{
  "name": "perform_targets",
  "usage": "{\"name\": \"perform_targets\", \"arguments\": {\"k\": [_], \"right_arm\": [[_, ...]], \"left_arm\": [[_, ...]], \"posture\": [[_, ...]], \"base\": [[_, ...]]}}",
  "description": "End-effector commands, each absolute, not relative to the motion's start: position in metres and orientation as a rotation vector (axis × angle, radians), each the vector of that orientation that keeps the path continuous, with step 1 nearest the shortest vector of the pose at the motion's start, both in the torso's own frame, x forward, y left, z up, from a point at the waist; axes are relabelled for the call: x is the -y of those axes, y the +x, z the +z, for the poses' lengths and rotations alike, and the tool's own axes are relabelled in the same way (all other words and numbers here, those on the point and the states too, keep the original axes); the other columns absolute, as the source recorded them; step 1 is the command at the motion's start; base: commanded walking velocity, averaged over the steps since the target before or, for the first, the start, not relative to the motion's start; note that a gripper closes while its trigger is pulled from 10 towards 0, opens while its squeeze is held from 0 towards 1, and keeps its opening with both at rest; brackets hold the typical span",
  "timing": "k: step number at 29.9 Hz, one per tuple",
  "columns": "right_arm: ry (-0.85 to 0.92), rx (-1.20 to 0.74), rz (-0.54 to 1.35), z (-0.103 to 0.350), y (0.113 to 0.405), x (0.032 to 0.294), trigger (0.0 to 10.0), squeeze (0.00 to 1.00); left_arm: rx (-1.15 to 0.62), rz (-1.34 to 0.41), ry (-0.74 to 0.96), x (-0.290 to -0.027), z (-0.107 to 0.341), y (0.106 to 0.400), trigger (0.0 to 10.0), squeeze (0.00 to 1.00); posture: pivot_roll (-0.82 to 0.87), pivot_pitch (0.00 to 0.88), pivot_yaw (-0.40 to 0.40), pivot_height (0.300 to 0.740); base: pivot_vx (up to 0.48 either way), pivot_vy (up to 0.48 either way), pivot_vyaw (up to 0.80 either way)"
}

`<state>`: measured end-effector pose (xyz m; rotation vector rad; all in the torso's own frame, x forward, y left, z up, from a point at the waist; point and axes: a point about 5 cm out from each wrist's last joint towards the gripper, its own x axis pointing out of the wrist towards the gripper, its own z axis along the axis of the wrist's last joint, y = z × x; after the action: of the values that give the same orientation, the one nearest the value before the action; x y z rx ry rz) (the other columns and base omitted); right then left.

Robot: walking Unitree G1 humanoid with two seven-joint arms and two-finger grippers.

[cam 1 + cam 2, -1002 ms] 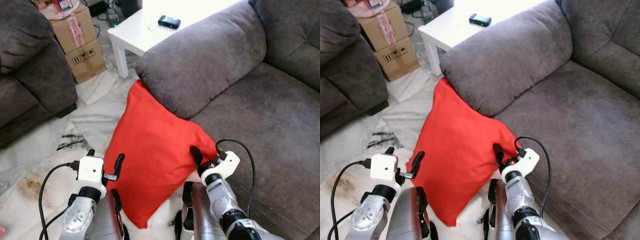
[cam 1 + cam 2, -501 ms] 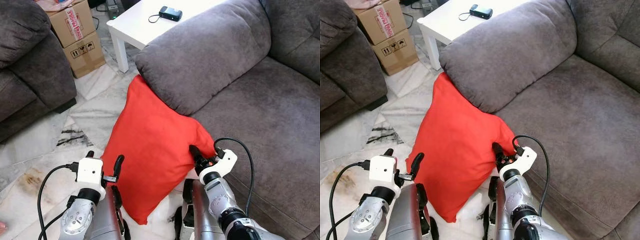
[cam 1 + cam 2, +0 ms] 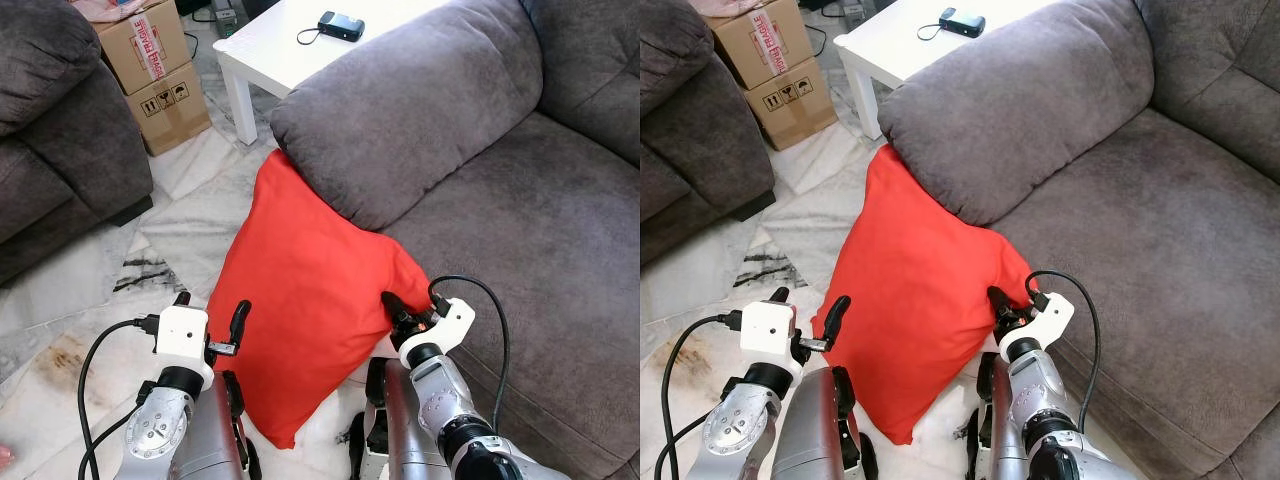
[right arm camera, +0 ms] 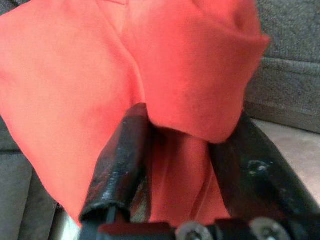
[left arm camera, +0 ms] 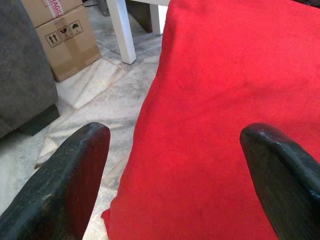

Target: Move the pillow to the sofa from floor

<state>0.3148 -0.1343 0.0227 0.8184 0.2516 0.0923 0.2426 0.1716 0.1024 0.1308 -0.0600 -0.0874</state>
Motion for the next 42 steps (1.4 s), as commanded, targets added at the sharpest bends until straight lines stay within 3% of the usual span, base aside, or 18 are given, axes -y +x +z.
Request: {"name": "perform_targets", "arguments": {"k": [1, 20, 32, 33, 34, 35, 42], "right_arm": [[0.827, -0.294, 0.085, 0.013, 0.307, 0.131, 0.0, 0.00], [0.816, -0.238, 0.119, 0.025, 0.316, 0.132, 0.0, 0.00], [0.754, -0.123, 0.216, 0.047, 0.328, 0.129, 0.0, 0.00], [0.697, -0.105, 0.241, 0.051, 0.329, 0.129, 1.6, 0.00], [0.641, -0.090, 0.254, 0.053, 0.329, 0.130, 4.1, 0.00], [0.608, -0.078, 0.257, 0.054, 0.328, 0.131, 10.0, 0.00], [0.370, 0.030, 0.284, 0.061, 0.318, 0.143, 10.0, 0.00]], "left_arm": [[0.015, -0.082, 0.124, -0.173, 0.093, 0.240, 10.0, 0.00], [0.037, -0.092, 0.123, -0.172, 0.096, 0.252, 10.0, 0.00], [0.056, -0.100, 0.126, -0.172, 0.097, 0.267, 10.0, 0.00], [0.059, -0.100, 0.128, -0.173, 0.097, 0.270, 10.0, 0.00], [0.061, -0.100, 0.129, -0.174, 0.097, 0.271, 10.0, 0.00], [0.062, -0.101, 0.131, -0.175, 0.097, 0.271, 10.0, 0.00], [0.059, -0.113, 0.144, -0.177, 0.094, 0.272, 10.0, 0.00]], "posture": [[0.19, 0.303, -0.040, 0.559], [0.18, 0.257, -0.036, 0.559], [0.16, 0.178, -0.034, 0.559], [0.16, 0.169, -0.032, 0.559], [0.16, 0.166, -0.030, 0.559], [0.15, 0.154, -0.027, 0.559], [0.11, 0.127, -0.005, 0.559]], "base": [[0.000, 0.000, 0.00], [0.000, 0.000, 0.00], [0.000, 0.000, 0.00], [0.000, 0.000, 0.00], [0.000, 0.000, 0.00], [0.000, 0.000, 0.00], [0.000, 0.000, 0.00]]}}
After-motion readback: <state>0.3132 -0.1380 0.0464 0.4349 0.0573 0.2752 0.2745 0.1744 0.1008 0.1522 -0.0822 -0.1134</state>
